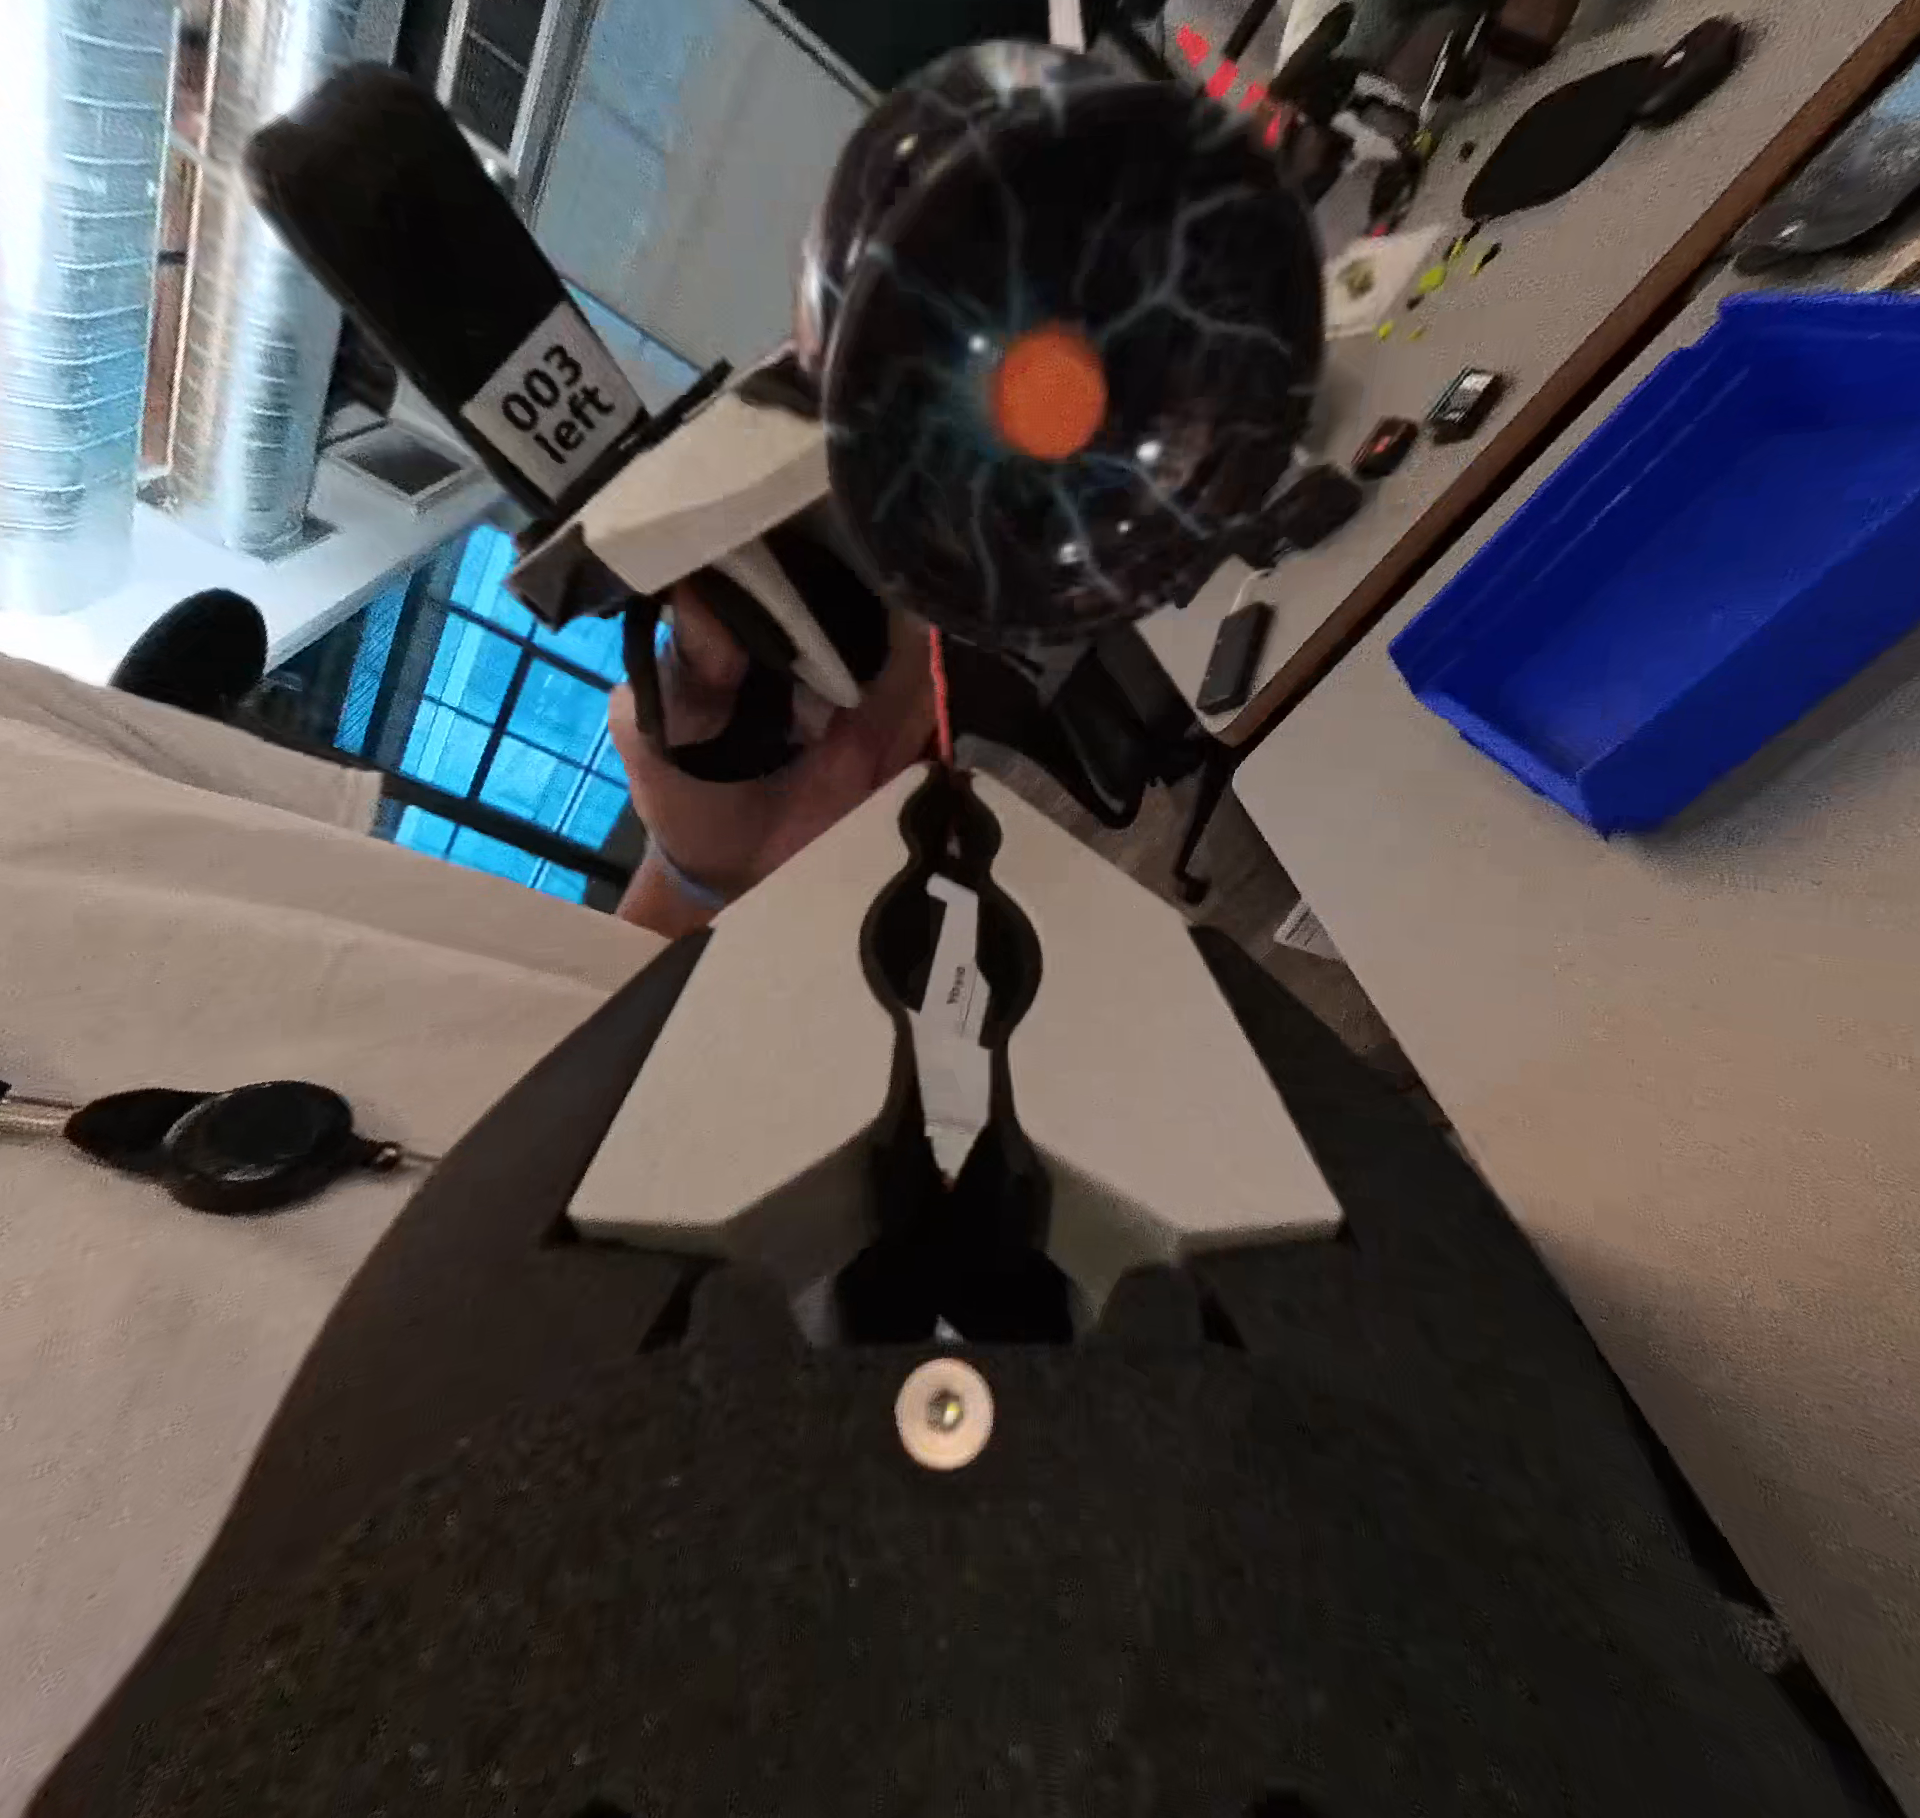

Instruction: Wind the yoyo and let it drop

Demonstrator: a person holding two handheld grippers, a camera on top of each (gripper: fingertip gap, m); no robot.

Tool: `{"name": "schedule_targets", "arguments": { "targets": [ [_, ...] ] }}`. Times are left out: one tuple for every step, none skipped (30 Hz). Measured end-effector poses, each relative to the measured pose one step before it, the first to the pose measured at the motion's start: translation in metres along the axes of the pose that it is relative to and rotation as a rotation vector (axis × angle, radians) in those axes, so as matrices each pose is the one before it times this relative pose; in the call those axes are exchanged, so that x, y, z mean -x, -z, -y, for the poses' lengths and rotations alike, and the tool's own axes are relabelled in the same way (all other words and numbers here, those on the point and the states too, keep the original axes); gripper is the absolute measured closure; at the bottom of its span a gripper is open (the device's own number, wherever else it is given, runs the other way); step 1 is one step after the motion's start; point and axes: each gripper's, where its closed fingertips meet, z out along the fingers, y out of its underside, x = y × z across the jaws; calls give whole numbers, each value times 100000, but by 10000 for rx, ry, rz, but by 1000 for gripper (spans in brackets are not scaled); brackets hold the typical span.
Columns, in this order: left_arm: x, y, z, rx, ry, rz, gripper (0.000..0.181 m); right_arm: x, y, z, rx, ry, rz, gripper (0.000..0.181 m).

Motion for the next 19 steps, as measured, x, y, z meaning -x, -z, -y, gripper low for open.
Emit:
{"name": "schedule_targets", "arguments": {
  "targets": [
    [13, 105, 116, -225, 623, -280, 181, -515, 379, 173, -272, 181, -135, 181],
    [-31, 150, 226, -282, 696, -330, 181, -339, 453, 170, -290, 274, -81, 181],
    [-159, 168, 345, -352, 678, -395, 181, -74, 344, 368, -422, 403, 62, 181],
    [-347, 111, 297, -290, 620, -496, 181, -148, 267, 393, -383, 509, -29, 181],
    [-339, 53, 190, -212, 560, -449, 181, -117, 253, 304, -243, 687, -152, 181],
    [-373, -21, 28, -101, 490, -444, 181, -132, 171, 271, -133, 996, -276, 181],
    [-411, -55, -107, 18, 477, -456, 181, -335, 168, 180, -47, 1363, -492, 181],
    [-286, -17, -105, 8, 388, -332, 181, -337, 187, 253, -31, 1689, -562, 181],
    [-291, -11, -209, 82, 323, -307, 181, -229, 117, 86, 101, 1879, -519, 181],
    [-284, 15, -308, 174, 328, -299, 181, -361, 139, 60, 237, 1770, -597, 181],
    [-105, 89, -226, 121, 287, -155, 181, -586, 200, 177, 197, 1375, -665, 181],
    [1, 122, -238, 161, 214, -54, 181, -569, 169, 103, 150, 1003, -502, 181],
    [83, 97, -398, 294, 115, 10, 181, -391, 103, 33, 88, 506, -277, 181],
    [106, 114, -227, 166, -50, 66, 181, -194, 70, -12, 45, -80, -53, 181],
    [-53, 96, -168, 120, -94, -30, 181, 7, 51, 44, -66, -363, 191, 181],
    [-109, 32, -284, 229, -34, -89, 181, 175, -6, 54, -99, -347, 216, 181],
    [22, 65, -213, 187, -68, 23, 181, 136, -65, -191, 15, -306, 121, 180],
    [13, 71, -322, 249, -142, 36, 181, 139, -144, -332, 63, -388, 116, 180],
    [-187, 76, -392, 312, -116, -114, 181, 185, -24, -526, 95, -569, 266, 180]
  ]
}}
